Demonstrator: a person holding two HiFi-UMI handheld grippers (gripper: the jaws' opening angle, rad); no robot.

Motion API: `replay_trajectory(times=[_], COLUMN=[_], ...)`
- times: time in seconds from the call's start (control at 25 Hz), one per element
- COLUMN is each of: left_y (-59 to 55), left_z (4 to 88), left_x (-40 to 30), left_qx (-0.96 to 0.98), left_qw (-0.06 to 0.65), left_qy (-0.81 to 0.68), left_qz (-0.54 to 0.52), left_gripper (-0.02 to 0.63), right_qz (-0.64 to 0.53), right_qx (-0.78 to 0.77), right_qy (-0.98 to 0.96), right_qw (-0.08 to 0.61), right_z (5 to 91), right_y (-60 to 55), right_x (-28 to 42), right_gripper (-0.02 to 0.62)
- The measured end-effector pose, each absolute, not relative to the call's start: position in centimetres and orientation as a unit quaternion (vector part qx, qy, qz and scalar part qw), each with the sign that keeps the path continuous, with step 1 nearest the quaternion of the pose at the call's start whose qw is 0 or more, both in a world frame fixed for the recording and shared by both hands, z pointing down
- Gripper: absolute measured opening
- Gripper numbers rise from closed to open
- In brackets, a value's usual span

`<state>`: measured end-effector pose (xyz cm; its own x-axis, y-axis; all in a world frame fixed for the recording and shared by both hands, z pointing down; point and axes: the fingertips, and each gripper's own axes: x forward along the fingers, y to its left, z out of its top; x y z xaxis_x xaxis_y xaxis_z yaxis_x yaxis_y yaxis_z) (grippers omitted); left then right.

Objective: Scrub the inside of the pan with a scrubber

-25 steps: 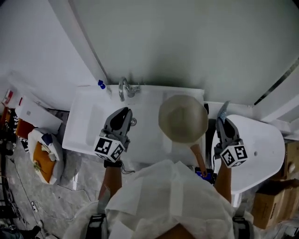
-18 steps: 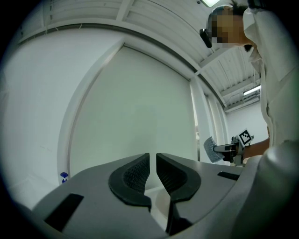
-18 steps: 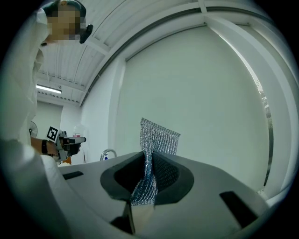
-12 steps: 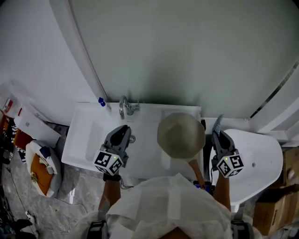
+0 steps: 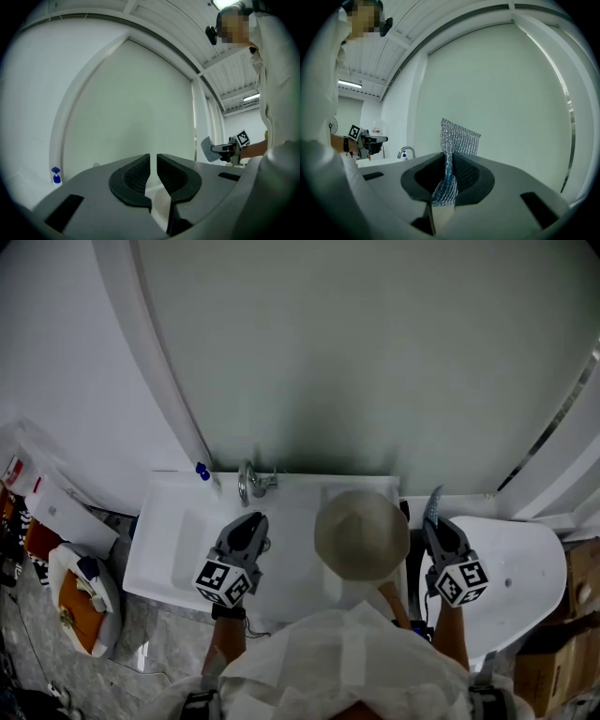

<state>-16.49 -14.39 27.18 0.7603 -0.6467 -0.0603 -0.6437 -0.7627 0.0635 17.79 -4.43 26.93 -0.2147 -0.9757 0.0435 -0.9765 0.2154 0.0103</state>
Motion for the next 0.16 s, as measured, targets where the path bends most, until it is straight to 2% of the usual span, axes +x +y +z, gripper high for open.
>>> replay_trajectory(times=[0.16], left_y=[-13.75], left_z=[27.89], left_x=[-16.40], left_qx=[0.938], left_qw=[0.034], left_qy=[-0.343], left_qz=[-0.038], left_gripper=[0.055], right_qz=[0.013], right_qx=[0.626], right_qy=[-0.779], right_qw=[0.030], right_z=[27.02], right_y=[-3.99], right_x=[18.12], right_gripper=[0.046])
